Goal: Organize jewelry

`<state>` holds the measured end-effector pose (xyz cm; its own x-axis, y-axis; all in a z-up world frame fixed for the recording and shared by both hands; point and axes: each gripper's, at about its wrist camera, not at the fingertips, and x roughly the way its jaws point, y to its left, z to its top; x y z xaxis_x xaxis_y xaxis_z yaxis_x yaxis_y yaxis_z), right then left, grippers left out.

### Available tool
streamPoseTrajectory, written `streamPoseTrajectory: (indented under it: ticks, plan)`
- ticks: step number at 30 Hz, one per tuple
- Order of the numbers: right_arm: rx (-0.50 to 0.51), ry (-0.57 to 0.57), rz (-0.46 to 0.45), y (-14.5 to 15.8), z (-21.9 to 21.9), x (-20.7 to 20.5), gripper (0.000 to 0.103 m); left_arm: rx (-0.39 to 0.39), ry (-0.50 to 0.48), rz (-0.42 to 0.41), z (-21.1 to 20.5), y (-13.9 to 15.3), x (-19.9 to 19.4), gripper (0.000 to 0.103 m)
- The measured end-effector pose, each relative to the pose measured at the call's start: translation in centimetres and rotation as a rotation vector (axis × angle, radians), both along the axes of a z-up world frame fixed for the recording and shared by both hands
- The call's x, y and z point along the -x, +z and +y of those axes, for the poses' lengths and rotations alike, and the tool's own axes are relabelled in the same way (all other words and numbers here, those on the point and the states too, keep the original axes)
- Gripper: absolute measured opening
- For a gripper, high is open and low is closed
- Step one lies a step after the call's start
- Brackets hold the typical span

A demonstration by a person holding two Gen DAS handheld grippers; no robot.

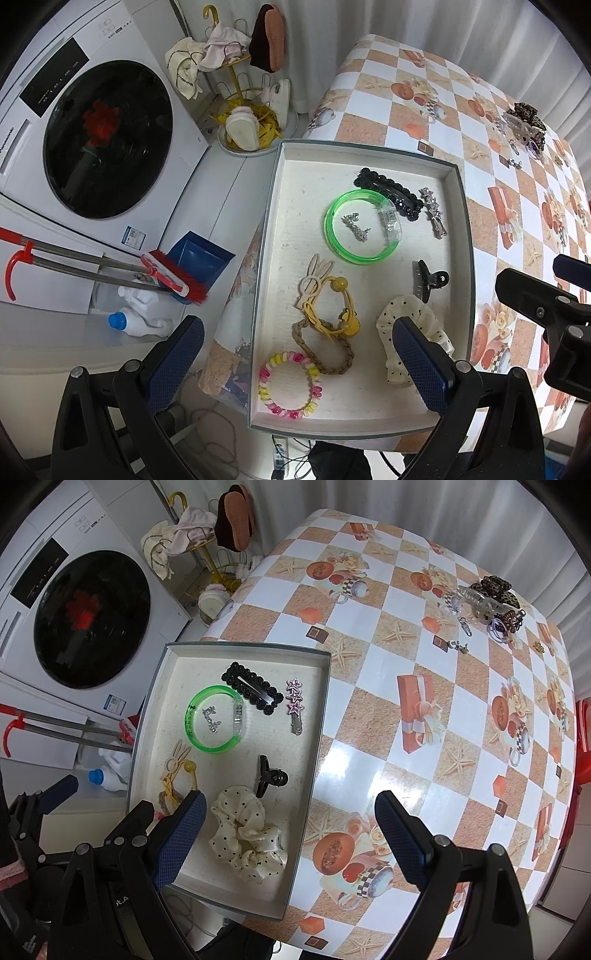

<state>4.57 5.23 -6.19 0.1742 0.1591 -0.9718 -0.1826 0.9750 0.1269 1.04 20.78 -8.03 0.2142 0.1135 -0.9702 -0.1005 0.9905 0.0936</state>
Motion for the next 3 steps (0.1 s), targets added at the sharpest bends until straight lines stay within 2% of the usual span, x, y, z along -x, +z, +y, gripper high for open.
streamPoseTrajectory:
  ticks: [3]
  plan:
    - [0.000,0.000,0.000,0.01,0.00,-0.01,0.094,0.000,0.001,0.002,0.03,0.01,-0.01,0.103]
